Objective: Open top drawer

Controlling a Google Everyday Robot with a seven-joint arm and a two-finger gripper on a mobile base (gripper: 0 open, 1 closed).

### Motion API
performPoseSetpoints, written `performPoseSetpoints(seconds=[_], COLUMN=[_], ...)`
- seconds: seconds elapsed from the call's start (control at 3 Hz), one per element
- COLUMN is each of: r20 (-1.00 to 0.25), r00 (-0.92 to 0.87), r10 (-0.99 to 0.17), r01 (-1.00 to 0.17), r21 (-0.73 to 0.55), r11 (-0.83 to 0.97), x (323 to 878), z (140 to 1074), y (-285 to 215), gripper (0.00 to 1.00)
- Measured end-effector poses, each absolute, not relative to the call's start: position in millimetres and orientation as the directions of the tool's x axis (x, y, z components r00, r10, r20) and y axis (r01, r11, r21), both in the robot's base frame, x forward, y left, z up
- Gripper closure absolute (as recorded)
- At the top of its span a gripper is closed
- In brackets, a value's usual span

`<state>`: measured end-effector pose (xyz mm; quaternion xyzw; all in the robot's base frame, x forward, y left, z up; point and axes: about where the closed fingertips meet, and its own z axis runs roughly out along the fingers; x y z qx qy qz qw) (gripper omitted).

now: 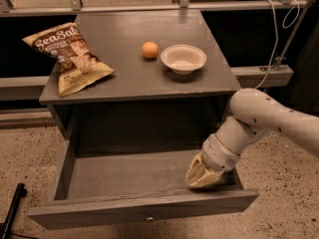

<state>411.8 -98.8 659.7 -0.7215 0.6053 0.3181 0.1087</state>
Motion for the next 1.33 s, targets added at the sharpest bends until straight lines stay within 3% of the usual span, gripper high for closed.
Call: performPoseSetpoints(seconds=[1.0,1.33], r20=[-0.531,-0.529], r00=[0.108,0.112], r10=[-0.841,-0.841], r01=[-0.994,-0.994], r21=[-0.033,-0.054], r11=[-0.106,-0.099], x=[490,497], z=[733,740], y=[-176,-179], gripper=[1.0,1.0])
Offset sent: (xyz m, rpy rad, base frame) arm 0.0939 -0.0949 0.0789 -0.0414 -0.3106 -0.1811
